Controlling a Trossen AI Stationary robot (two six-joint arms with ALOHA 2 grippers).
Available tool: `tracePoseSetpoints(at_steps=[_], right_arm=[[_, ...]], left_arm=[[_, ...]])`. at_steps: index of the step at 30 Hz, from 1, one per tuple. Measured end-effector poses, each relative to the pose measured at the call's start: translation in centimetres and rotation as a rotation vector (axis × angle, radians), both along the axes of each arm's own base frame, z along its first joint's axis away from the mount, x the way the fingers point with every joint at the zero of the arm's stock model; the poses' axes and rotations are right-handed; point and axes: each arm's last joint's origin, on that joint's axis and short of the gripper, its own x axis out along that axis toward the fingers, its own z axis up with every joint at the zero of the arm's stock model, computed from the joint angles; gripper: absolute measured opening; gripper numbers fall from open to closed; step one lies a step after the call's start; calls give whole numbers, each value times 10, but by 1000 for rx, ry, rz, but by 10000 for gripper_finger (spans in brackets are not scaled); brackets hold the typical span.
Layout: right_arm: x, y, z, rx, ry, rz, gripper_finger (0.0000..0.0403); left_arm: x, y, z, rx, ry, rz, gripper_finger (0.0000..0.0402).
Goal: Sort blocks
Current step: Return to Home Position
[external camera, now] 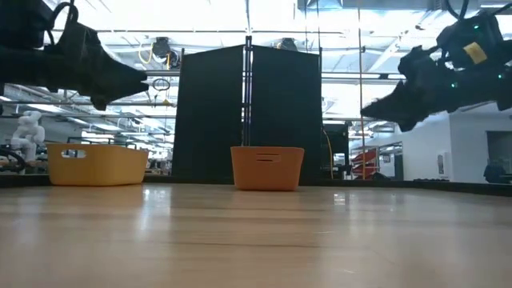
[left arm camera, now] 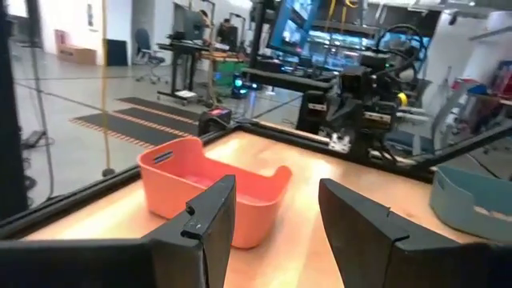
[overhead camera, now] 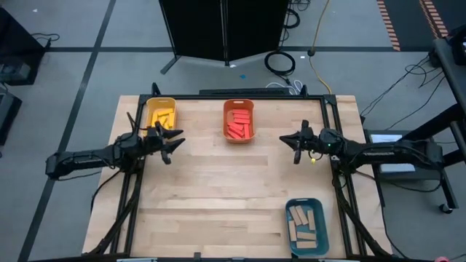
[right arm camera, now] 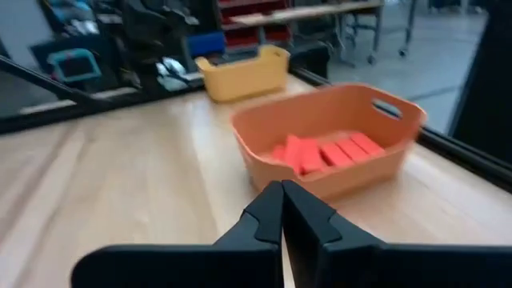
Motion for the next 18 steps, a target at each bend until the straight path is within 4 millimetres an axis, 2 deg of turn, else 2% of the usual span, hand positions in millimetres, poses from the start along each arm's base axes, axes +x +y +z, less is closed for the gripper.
tracePoseSetpoints(at_steps=[3,8,12,18], right_arm=[[-7,-3,-2,15,53,-32,0],[-18,-2,-4,51,104,31,0],[-28,1,-20,124,153,26,0],[-34,0,-23,50,225,-73,0]], left_arm=[[-4,2,-1,-3,3,30,176],[-10,5,-3,-44,2,67,176],[-12,5,-3,-53,-7,59,176],[-12,5,-3,-49,-7,70,176]])
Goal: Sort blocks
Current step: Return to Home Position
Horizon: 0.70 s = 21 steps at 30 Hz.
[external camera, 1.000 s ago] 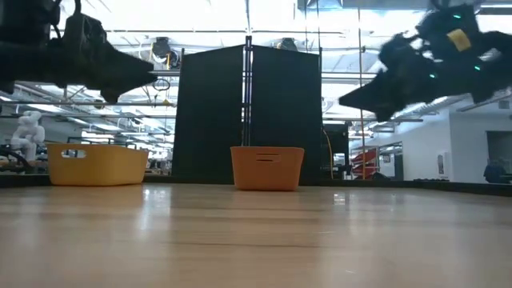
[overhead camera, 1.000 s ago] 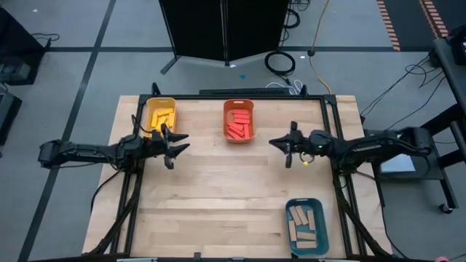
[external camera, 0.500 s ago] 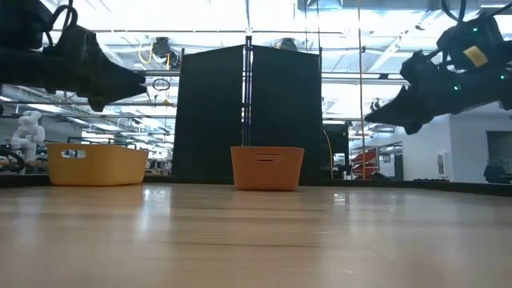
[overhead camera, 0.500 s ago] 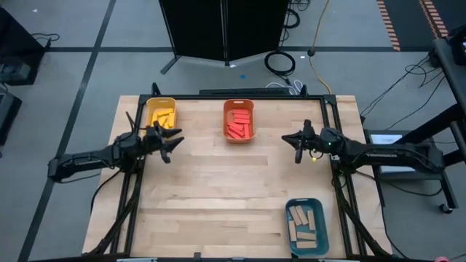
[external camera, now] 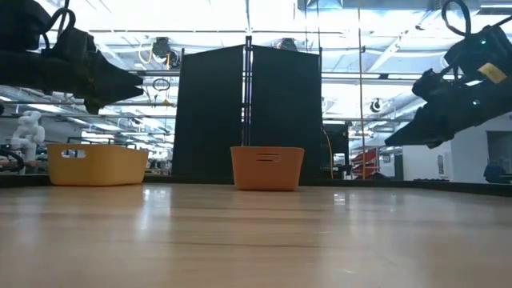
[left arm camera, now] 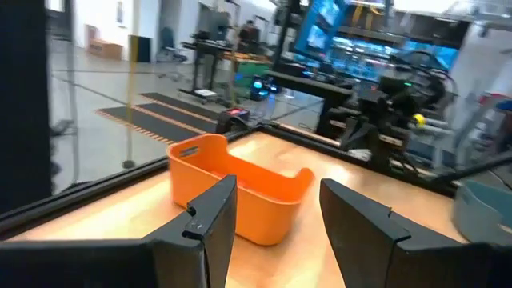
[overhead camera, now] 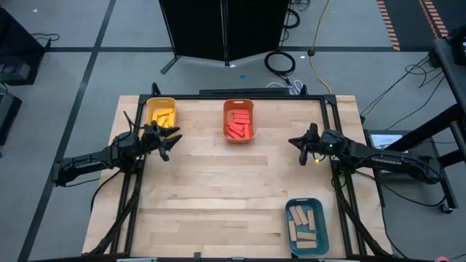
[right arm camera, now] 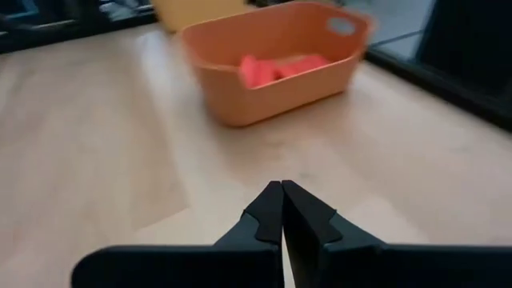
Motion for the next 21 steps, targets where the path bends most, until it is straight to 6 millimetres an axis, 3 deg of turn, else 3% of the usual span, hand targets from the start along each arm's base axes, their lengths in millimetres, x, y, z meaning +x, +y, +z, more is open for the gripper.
tracePoseSetpoints(at_steps=[5,21], right_arm=[[-1,-2,1,8,-18,-96,0],[-1,-2,1,31,-28,-101,0]], left_arm=[[0,1,0,-24,-9,19,176],[0,0,0,-21,-12,18,176]])
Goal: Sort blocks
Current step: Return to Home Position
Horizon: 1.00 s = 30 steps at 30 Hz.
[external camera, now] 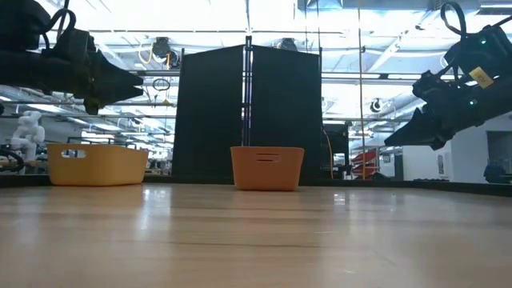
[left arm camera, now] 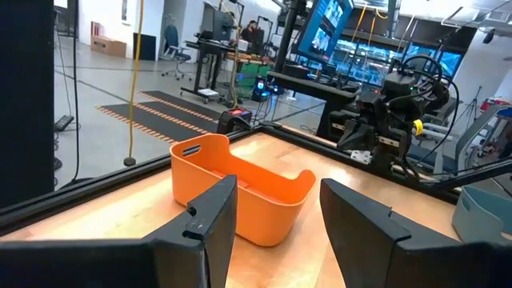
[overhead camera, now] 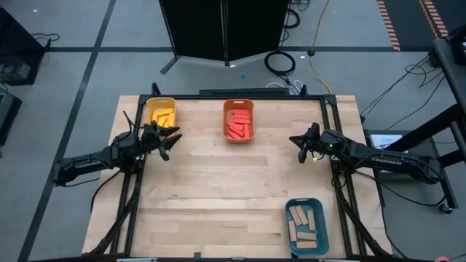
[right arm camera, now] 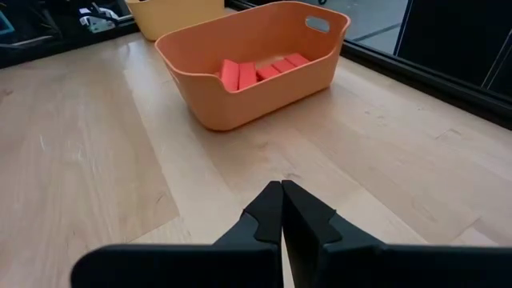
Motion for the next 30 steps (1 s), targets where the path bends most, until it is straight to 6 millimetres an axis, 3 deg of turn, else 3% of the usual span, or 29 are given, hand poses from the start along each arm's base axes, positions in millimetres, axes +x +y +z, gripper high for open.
tracePoseSetpoints(at_steps=[14,30], right_arm=[[-1,4,4,-15,-39,25,0],[-3,37,21,-45,-222,316,0]], left_arm=[[0,0,0,0,-1,0,176],[0,0,0,-2,-1,0,176]])
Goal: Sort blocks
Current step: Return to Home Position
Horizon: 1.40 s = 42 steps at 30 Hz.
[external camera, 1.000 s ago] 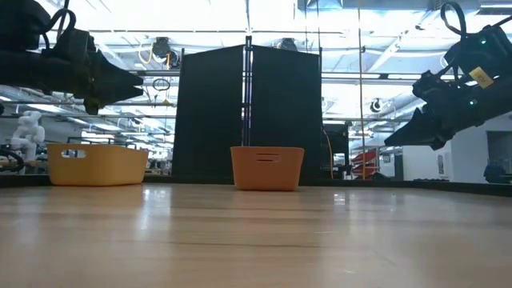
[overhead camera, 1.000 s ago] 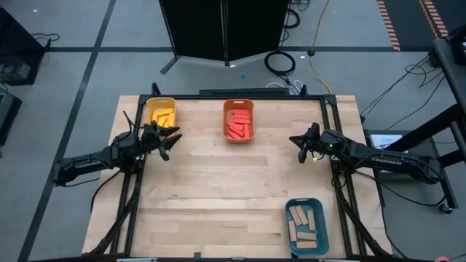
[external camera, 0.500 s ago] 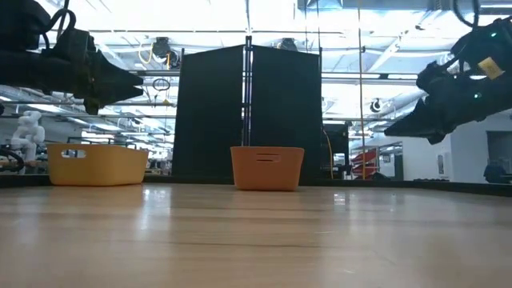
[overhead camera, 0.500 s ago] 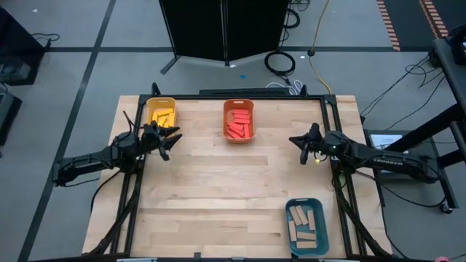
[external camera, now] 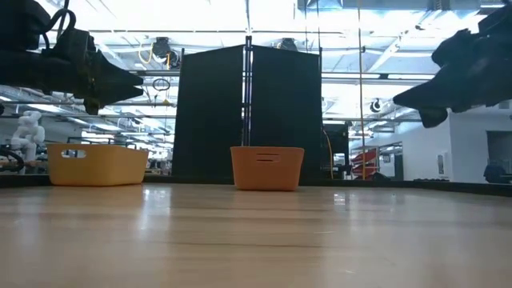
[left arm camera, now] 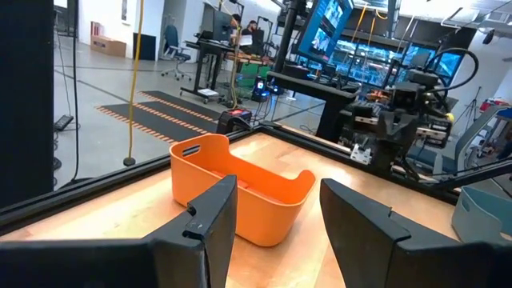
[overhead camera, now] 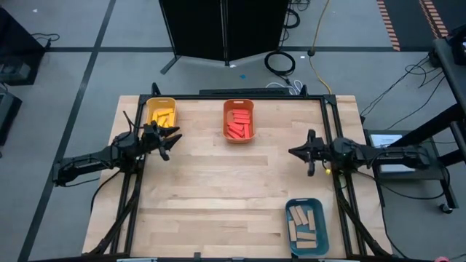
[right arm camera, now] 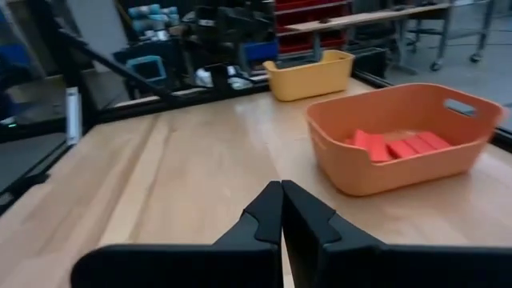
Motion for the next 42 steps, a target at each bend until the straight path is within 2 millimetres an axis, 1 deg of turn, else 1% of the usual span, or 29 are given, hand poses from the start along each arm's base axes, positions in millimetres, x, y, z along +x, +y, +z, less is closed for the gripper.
tracePoseSetpoints(at_steps=[8,42], right_arm=[[0,10,0,0,2,95,0],[0,11,0,0,2,98,0]], left_arm=[[0,0,0,0,0,0,176],[0,0,0,0,0,0,176]])
